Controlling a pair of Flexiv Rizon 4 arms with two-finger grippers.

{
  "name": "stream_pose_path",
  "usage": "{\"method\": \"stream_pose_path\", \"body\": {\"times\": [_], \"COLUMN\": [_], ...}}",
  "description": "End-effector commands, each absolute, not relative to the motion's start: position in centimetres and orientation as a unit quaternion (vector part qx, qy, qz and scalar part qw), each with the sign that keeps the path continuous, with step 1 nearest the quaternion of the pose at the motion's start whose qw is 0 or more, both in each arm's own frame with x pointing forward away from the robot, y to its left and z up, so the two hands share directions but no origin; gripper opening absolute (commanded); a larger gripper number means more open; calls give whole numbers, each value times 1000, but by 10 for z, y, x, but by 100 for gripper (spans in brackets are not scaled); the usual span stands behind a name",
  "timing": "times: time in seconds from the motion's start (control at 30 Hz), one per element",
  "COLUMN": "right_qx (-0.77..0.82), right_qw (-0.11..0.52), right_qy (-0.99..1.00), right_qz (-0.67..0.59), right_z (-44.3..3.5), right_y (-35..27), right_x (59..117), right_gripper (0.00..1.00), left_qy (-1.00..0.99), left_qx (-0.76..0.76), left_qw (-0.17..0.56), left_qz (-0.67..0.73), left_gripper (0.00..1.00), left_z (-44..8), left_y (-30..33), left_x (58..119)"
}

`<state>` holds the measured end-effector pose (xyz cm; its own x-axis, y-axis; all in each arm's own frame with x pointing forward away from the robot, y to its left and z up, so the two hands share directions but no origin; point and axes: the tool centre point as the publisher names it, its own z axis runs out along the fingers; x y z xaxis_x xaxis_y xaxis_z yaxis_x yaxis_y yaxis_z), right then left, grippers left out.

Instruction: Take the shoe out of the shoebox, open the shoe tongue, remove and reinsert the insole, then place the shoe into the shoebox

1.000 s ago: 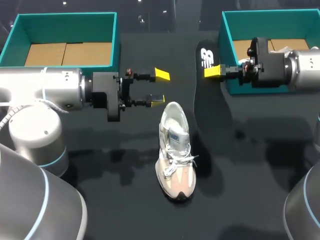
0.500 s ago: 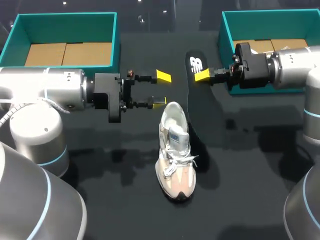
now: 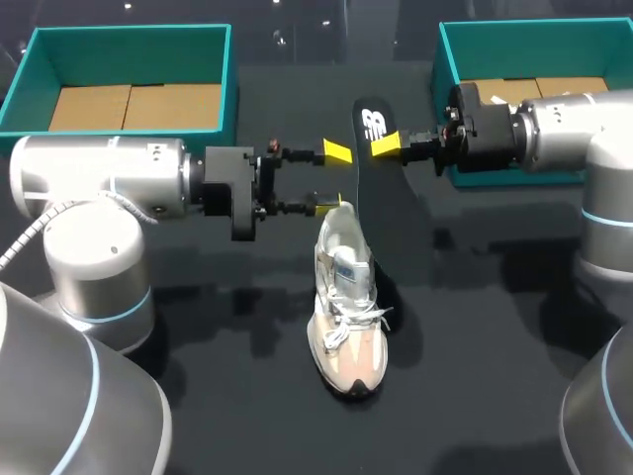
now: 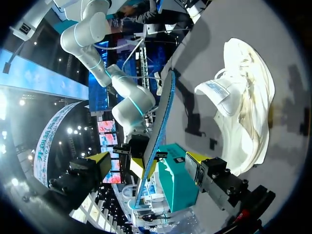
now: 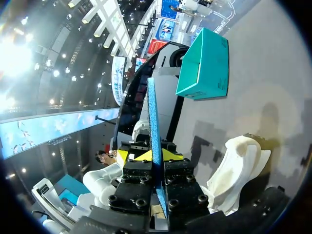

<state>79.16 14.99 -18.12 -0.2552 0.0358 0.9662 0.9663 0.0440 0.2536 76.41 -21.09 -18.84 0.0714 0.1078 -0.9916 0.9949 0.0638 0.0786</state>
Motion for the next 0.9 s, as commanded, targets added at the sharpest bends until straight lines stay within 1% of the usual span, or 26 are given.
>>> {"method": "stream_pose_path", "body": {"times": [0.03, 0.2, 0.37, 0.5, 0.63, 0.73, 0.8, 0.9], "right_qx": [-433, -433, -496, -515, -528, -534, -539, -544], "right_qw": [430, 430, 442, 455, 461, 468, 471, 476], "right_qy": [-580, -580, -538, -520, -498, -484, -479, -472], "right_qz": [-539, -539, -519, -507, -511, -511, -508, -505], "right_z": [-181, -181, -185, -188, -189, -190, -191, -192], "right_y": [150, 150, 160, 166, 167, 169, 170, 171], "right_x": [790, 790, 792, 795, 794, 794, 794, 796], "right_gripper": [0, 0, 0, 0, 0, 0, 0, 0], "left_qy": [525, 528, 530, 529, 528, 529, 530, 531], "left_qx": [525, 522, 518, 518, 518, 516, 514, 513], "left_qw": [511, 513, 511, 510, 512, 512, 512, 511], "left_qz": [-433, -430, -435, -438, -436, -437, -439, -440], "left_gripper": [100, 100, 99, 97, 89, 78, 69, 61], "left_z": [-188, -193, -197, -198, -198, -199, -200, -201], "left_y": [-211, -212, -219, -224, -227, -228, -230, -232], "left_x": [764, 768, 772, 772, 774, 776, 777, 778]}}
